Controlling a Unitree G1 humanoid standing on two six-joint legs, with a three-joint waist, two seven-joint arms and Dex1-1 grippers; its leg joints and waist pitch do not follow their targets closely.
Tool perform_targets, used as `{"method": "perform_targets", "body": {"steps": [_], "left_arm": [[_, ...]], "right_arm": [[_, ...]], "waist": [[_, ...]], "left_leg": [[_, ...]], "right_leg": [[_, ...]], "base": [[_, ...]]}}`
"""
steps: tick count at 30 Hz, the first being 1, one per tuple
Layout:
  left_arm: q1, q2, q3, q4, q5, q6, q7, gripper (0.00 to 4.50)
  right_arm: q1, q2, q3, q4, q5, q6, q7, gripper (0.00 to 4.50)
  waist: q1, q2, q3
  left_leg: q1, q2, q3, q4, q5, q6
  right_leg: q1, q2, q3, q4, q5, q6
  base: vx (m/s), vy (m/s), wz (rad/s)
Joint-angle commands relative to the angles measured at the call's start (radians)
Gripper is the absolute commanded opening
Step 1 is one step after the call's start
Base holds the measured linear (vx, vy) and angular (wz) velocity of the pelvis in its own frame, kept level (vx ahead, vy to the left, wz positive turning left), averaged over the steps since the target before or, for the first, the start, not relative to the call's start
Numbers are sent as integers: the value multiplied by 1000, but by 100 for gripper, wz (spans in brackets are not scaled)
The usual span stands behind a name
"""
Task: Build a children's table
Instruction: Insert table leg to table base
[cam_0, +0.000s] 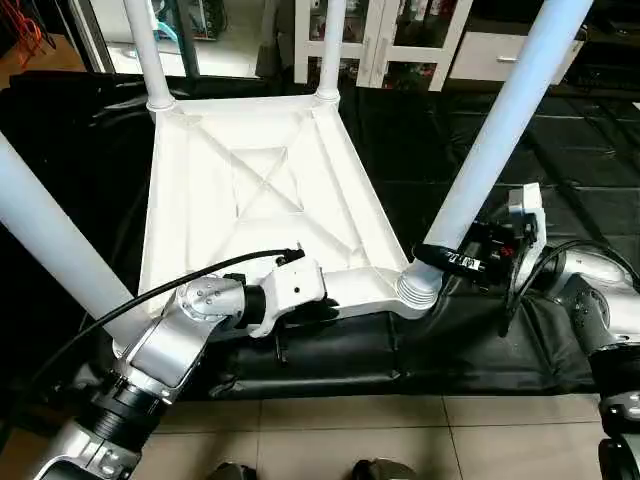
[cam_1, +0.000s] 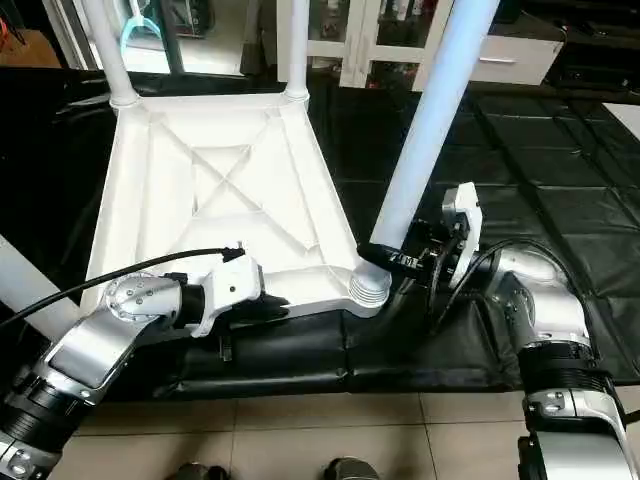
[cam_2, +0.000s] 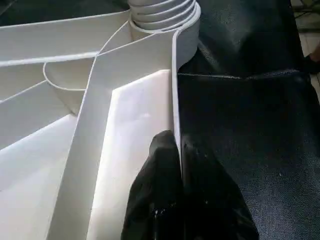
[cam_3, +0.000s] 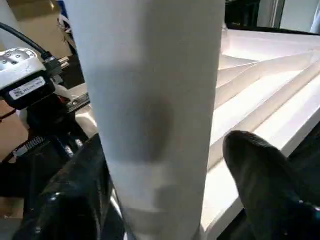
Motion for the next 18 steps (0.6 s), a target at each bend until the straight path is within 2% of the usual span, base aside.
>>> {"method": "perform_targets", "body": {"steps": [1, 10, 14, 18], "left_arm": [[4, -3, -29, 7, -6, -12, -25, 0], [6, -1, -34, 4, -4, -10, -30, 0], [9, 2, -36, 1, -3, -9, -33, 0], [10, 3, -38, 1, -2, -8, -34, 0]], "right_arm": [[0, -15, -5, 4, 5, 11, 11, 328], [2, -4, 12, 14, -12, 0, 20, 244], [1, -1, 5, 19, -19, -28, 12, 209], [-2, 18, -25, 26, -16, -105, -11, 195]], "waist": [[0, -6, -74], [-1, -6, -73], [-1, -6, -73], [-2, -6, -73]], "left_leg": [[35, 51, -25, -63, -91, 126], [34, 50, -25, -63, -109, 116], [35, 51, -25, -63, -104, 118], [35, 51, -25, -63, -118, 112]], "right_leg": [[48, -37, 22, -54, -69, -284], [47, -36, 22, -56, -87, -280], [46, -36, 22, -55, -80, -281], [45, -37, 22, -57, -99, -278]], "base": [[0, 0, 0], [0, 0, 0], [0, 0, 0], [0, 0, 0]]}}
